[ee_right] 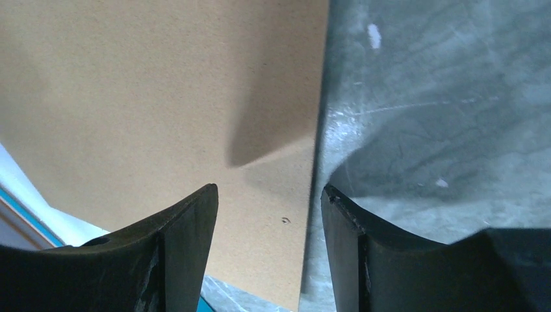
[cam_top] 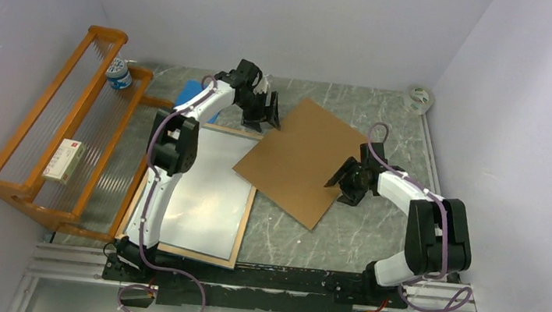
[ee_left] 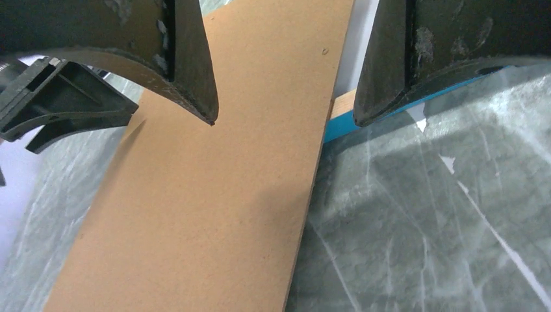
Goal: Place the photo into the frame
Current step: Pick up the photo frame item at the center of the board.
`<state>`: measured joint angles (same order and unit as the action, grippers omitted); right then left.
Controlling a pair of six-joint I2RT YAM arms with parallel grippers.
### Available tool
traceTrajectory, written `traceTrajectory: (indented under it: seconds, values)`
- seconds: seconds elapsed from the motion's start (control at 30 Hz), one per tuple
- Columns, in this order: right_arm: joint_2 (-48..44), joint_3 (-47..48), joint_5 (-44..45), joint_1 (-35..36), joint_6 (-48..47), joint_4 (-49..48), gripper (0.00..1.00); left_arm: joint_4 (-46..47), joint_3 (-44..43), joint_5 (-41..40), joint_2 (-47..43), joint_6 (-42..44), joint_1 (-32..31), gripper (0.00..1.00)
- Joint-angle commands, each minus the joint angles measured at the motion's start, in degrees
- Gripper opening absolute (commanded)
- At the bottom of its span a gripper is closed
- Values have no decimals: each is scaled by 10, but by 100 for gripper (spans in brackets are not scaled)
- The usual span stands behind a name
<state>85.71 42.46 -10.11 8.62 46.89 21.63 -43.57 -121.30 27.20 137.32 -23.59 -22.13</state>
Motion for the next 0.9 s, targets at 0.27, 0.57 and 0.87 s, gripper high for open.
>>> traceTrajectory:
  seconds: [0.27, 0.57, 0.87]
  values:
    - [85, -2, -50, -4, -45, -48, 63, 31, -30, 140, 80, -16, 19, 74]
    - [113, 7, -78, -4, -72, -64, 63, 112, 9, 282, 96, -79, 32, 55]
    - [117, -1, -89, -4, -71, -80, 62, 329, 42, 395, 72, -195, 58, 22]
